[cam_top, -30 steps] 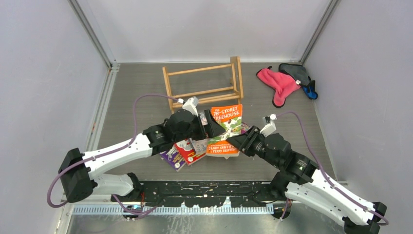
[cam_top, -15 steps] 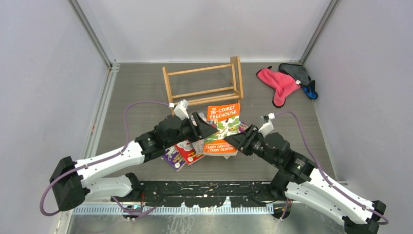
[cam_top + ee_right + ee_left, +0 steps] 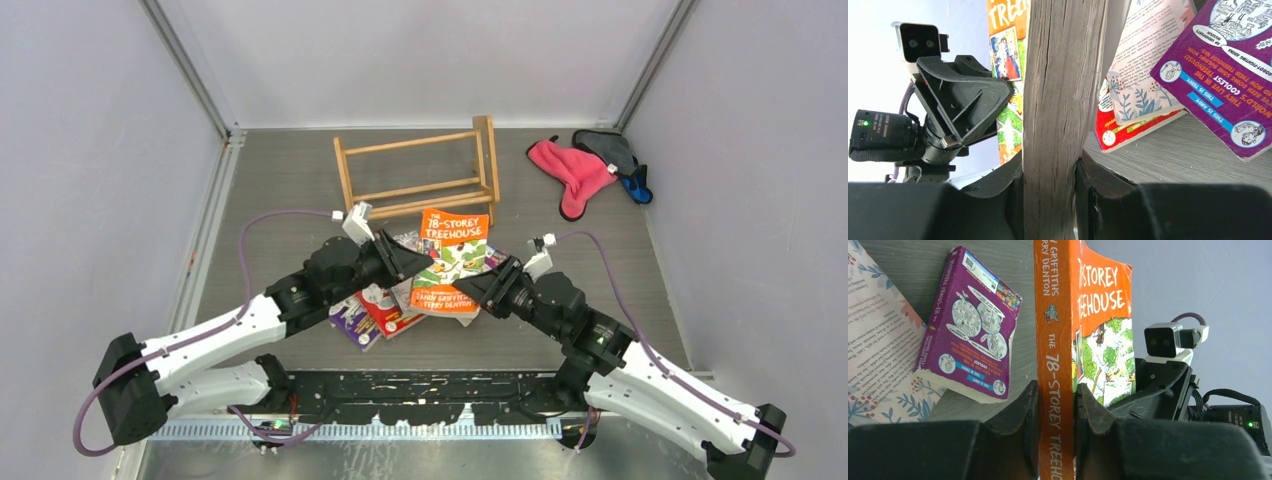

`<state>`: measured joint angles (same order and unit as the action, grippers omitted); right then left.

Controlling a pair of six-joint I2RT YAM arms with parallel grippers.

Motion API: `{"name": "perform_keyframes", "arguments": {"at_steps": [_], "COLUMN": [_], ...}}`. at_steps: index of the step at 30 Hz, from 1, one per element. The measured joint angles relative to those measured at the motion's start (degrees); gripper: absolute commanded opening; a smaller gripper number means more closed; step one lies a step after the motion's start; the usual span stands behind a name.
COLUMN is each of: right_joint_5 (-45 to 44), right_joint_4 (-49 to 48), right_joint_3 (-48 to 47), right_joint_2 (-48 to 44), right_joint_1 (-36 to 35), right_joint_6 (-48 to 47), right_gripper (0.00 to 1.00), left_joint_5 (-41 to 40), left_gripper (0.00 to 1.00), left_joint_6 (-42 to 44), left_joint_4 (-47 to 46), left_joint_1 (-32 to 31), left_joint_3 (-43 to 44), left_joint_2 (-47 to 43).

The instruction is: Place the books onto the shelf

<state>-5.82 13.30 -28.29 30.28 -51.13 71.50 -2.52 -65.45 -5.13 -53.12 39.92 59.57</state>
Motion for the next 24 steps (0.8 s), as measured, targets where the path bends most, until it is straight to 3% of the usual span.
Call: {"name": "perform_keyframes", "arguments": {"at_steps": [6,10,17,24], "right_joint_5": [0.79,0.61,-0.52,-2.45], "right_joint_4": [-2.60,-2.73,-2.49,-0.13], "right_joint_3": [0.00,0.00,-1.14,-3.17], "right_joint_2": [1.86,2.75,4.26,4.35], "right_joint_1": [0.24,0.35,1.03,1.40], "right_joint_6": [0.04,-1.11,-3.15,-6.05], "right_gripper": [0.55,0.66,0.70,0.71], "left_joint_5": [-2.25,-5.62,-14.10,-20.87], "left_gripper": [0.00,0.00,0.00,0.00], "left_joint_6": [0.37,1.62,8.83,14.91], "left_joint_4": [2.54,4.98,15.61,18.80], "left_joint_1": [0.15,-0.48,-0.74,-0.90], "left_joint_3": [0.00,0.04,6.03,12.57], "left_joint_2": [-2.51,-6.73,-7.30,-3.52]}}
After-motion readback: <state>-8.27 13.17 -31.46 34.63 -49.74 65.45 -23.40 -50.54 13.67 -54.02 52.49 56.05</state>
